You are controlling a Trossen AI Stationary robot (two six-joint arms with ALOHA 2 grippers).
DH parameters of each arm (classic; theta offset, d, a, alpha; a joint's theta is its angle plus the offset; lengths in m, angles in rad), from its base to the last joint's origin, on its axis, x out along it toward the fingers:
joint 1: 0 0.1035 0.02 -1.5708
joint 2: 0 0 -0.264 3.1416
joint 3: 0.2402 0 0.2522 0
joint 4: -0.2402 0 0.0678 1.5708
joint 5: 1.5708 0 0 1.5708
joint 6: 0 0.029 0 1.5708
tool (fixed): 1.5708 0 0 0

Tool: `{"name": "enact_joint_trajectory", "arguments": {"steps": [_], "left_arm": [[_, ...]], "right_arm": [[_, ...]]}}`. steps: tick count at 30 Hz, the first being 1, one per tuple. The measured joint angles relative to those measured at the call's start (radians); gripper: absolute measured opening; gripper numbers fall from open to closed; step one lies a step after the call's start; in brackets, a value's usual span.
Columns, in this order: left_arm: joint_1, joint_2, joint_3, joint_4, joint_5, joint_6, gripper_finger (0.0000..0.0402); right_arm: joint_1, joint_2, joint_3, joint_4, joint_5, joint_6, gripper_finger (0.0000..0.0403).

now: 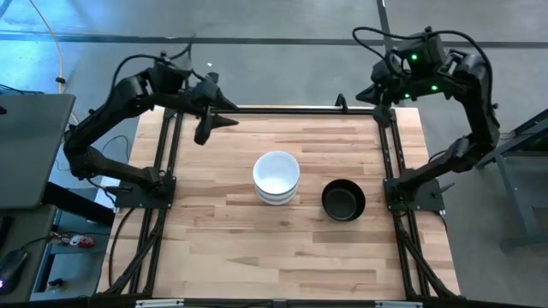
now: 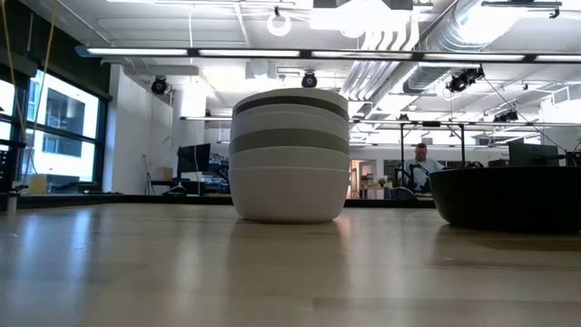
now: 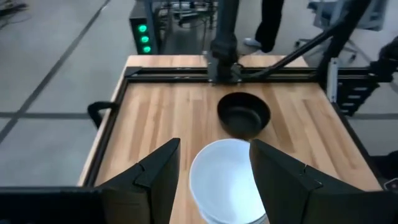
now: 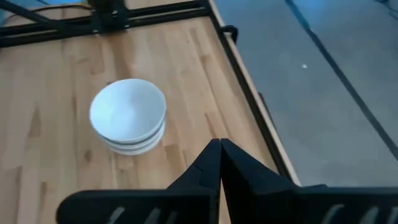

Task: Nest bowls inside each other
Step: Stack the black bowl on top of the white bowl

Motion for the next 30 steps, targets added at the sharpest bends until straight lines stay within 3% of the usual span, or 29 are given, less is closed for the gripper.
{"name": "enact_joint_trajectory", "arguments": {"steps": [6, 11, 24, 30], "left_arm": [[-0.042, 0.047, 0.000, 0.010, -0.006, 0.016, 0.0181], [-0.048, 0.082, 0.000, 0.010, -0.005, 0.023, 0.0181], [-0.047, 0.120, 0.000, 0.013, -0.007, 0.039, 0.0181], [-0.053, 0.119, 0.000, 0.033, -0.006, 0.034, 0.0181]], "right_arm": [[0.000, -0.013, 0.000, 0.000, 0.071, 0.053, 0.0000], [0.000, -0.029, -0.050, 0.002, 0.061, 0.051, 0.0000], [-0.018, -0.314, -0.685, -0.002, 0.068, 0.024, 0.0000], [-0.017, -0.354, -0.919, -0.001, 0.045, 0.108, 0.0000]]}}
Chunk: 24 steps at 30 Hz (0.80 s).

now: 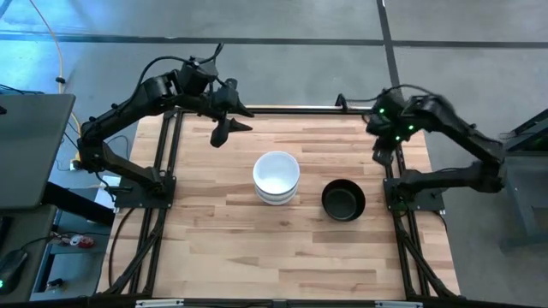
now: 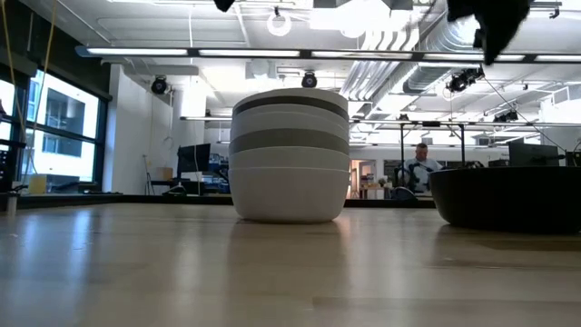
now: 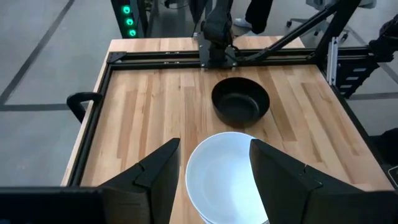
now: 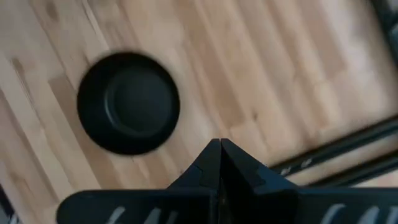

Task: Nest bowls inside each other
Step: Stack the black bowl on top of the white bowl

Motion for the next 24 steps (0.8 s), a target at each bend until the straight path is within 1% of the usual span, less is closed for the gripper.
{"name": "enact_joint_trajectory", "arguments": {"steps": [5, 7, 11, 14, 17, 19, 24], "left_arm": [[-0.006, 0.000, 0.000, 0.006, 0.000, 0.000, 0.0181], [-0.006, 0.000, 0.000, 0.010, 0.001, 0.000, 0.0181], [-0.006, 0.000, 0.000, 0.010, 0.001, 0.000, 0.0181], [-0.006, 0.000, 0.000, 0.010, 0.001, 0.008, 0.0181], [-0.006, 0.000, 0.000, -0.001, -0.010, 0.029, 0.0181], [-0.006, -0.001, 0.000, -0.027, -0.043, 0.050, 0.0181], [-0.006, -0.001, 0.000, -0.119, -0.194, 0.098, 0.0181]], "right_arm": [[0.000, 0.003, -0.153, 0.000, -0.011, 0.008, 0.0000], [0.000, 0.008, -0.197, 0.000, -0.035, 0.000, 0.0000], [0.000, 0.017, -0.259, 0.020, -0.096, 0.001, 0.0000], [0.000, 0.017, -0.297, 0.072, -0.137, 0.025, 0.0000], [0.000, 0.017, -0.307, 0.096, -0.140, 0.019, 0.0000], [0.000, 0.017, -0.307, 0.119, -0.140, 0.009, 0.0000], [0.000, 0.016, -0.307, 0.170, -0.133, 0.001, 0.0000]]}}
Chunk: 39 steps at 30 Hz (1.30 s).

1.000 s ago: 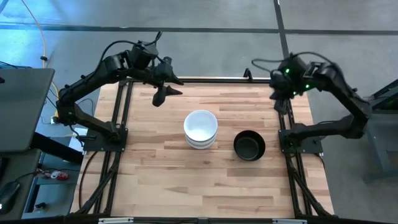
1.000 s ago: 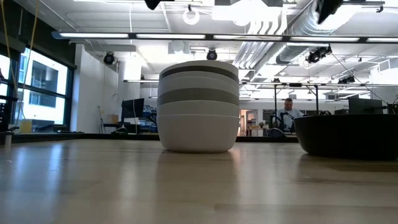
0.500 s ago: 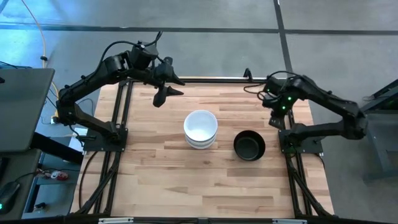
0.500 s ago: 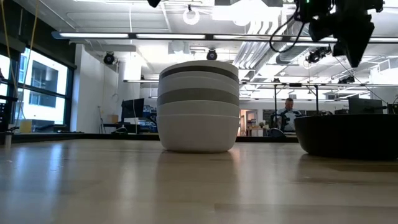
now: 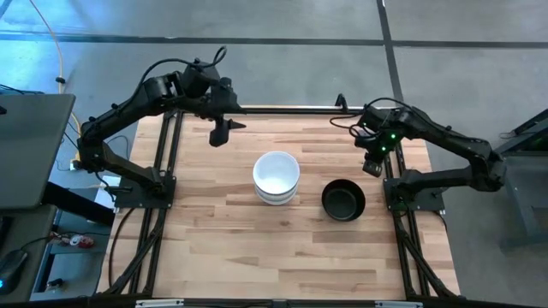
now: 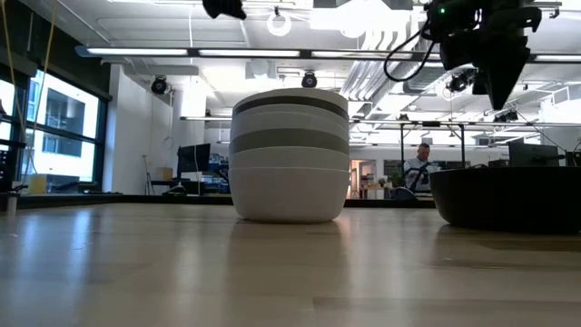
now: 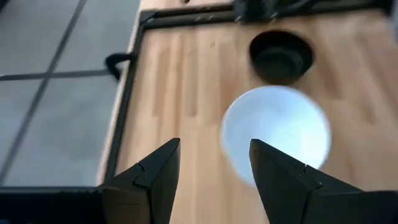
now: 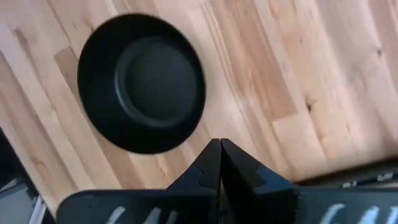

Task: Nest bowls inside each other
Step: Stack the black bowl on top of the white bowl

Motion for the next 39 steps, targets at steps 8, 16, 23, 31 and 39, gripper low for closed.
{"name": "enact_joint_trajectory", "arguments": {"steps": [8, 16, 23, 31, 39], "left_arm": [[0.000, 0.000, 0.000, 0.040, -0.035, -0.008, 0.0181], [0.003, 0.008, 0.000, 0.044, -0.034, -0.118, 0.0181], [0.002, 0.017, 0.000, 0.014, -0.035, -0.195, 0.0181], [0.002, 0.017, 0.000, 0.018, -0.036, -0.206, 0.0181], [0.002, 0.018, 0.000, 0.015, -0.039, -0.203, 0.0181]], "right_arm": [[0.000, 0.000, 0.000, 0.044, -0.044, -0.005, 0.0000], [0.026, 0.000, 0.000, -0.003, -0.062, -0.011, 0.0001], [0.098, 0.050, 0.000, 0.003, -0.053, -0.005, 0.0001], [0.174, 0.179, 0.000, 0.035, -0.025, 0.029, 0.0048], [0.185, 0.250, 0.000, 0.071, -0.021, 0.143, 0.0105]]}}
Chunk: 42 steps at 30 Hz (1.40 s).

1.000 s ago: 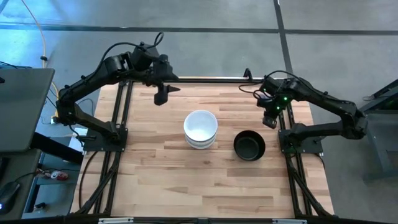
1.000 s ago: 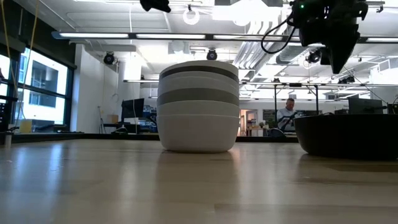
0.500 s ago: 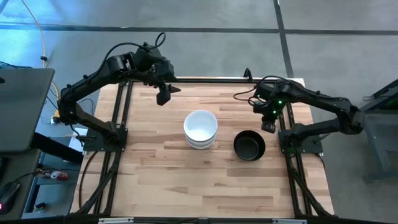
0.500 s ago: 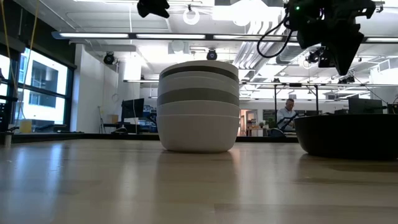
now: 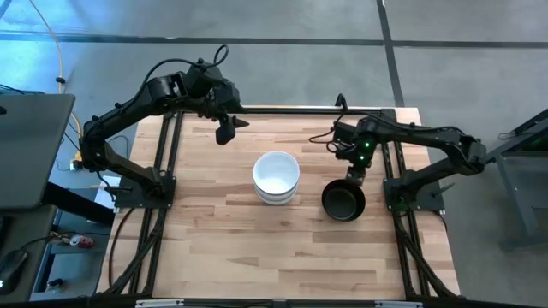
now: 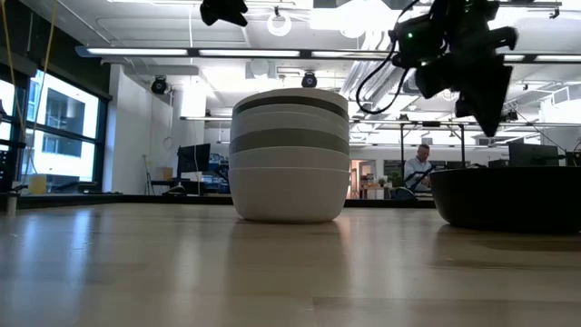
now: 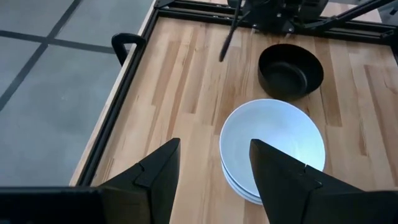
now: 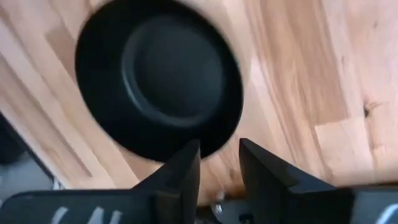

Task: Nest bowls inside each other
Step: Stack the black bowl on top of the white bowl

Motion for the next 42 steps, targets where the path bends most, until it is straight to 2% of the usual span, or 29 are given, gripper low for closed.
{"name": "enact_joint_trajectory", "arguments": {"steps": [5, 12, 28, 34, 38, 42], "left_arm": [[0.001, 0.000, 0.000, -0.020, 0.000, 0.007, 0.0181], [0.001, 0.000, 0.000, -0.094, 0.000, 0.034, 0.0181], [0.001, -0.002, 0.000, -0.121, 0.000, 0.034, 0.0181], [0.005, -0.003, 0.000, -0.121, 0.000, 0.034, 0.0181], [0.014, -0.003, 0.000, -0.120, 0.000, 0.034, 0.0181], [0.021, -0.003, 0.000, -0.120, 0.000, 0.033, 0.0181]], "right_arm": [[0.014, 0.000, 0.000, 0.065, 0.027, 0.096, 0.0108], [0.064, 0.054, -0.013, 0.126, 0.046, 0.117, 0.0108], [0.084, 0.027, -0.309, 0.505, 0.047, 0.218, 0.0108], [0.083, 0.010, -0.288, 0.492, 0.065, 0.230, 0.0108], [0.082, -0.020, -0.232, 0.473, 0.058, 0.182, 0.0108], [0.057, -0.048, -0.228, 0.427, 0.102, 0.135, 0.0108]]}}
